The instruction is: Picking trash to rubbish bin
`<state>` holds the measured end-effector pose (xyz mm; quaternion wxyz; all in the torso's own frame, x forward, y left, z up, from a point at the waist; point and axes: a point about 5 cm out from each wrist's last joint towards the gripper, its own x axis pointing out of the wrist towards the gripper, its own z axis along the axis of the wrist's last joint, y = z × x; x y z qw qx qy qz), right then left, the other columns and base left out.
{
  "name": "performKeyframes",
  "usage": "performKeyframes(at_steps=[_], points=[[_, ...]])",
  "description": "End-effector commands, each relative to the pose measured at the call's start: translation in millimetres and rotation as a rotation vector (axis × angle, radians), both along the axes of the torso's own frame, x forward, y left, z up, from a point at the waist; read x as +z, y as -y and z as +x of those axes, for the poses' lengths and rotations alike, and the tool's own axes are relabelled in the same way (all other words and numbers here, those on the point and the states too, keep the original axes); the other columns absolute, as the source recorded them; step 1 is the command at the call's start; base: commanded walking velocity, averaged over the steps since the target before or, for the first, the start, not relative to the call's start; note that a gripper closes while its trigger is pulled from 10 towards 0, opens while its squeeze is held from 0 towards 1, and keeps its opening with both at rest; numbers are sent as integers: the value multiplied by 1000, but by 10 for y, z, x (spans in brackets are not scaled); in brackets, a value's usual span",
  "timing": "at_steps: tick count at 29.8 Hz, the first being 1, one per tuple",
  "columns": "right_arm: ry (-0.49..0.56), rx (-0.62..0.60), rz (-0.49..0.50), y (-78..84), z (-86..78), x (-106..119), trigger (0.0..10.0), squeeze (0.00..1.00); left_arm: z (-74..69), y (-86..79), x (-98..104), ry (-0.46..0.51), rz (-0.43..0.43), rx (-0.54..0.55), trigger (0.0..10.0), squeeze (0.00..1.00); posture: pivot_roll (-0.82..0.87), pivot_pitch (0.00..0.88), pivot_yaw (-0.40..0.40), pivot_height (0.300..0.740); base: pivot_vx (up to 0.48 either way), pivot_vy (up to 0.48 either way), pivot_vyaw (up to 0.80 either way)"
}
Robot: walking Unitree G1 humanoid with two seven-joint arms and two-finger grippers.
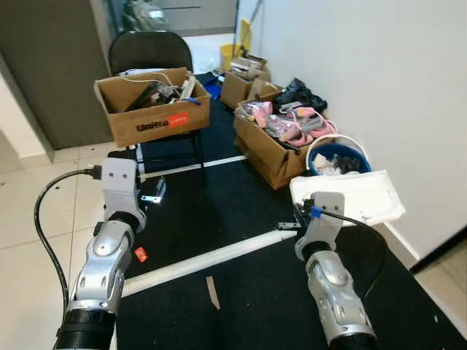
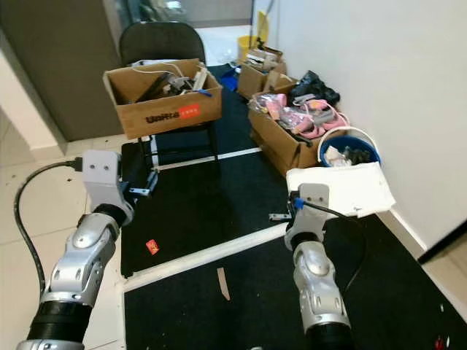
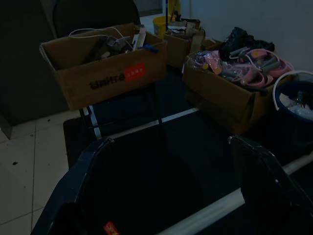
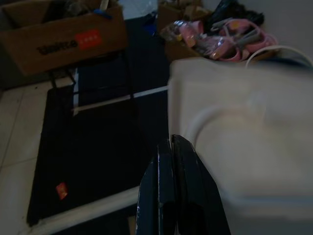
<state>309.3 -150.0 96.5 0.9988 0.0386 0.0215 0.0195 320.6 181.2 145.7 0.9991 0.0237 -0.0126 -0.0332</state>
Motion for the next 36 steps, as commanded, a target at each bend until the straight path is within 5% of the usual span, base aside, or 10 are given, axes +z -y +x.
performKeyframes(at_steps=[1, 15, 36], points=[[-32, 12, 5, -22, -21, -66, 10000, 0, -31, 11, -33, -7, -1, -17, 10000, 0, 8, 125, 32, 740, 0, 0, 0], [-30, 11, -4, -14, -45, -69, 10000, 0, -46, 54, -43, -17, -36, -50, 10000, 0, 3, 137, 33, 740, 0, 0, 0], [-31, 17, -13, -21, -43, -85, 10000, 0, -55, 56, -39, -33, -46, -76, 10000, 0, 2, 146, 35, 740, 290, 0, 0]])
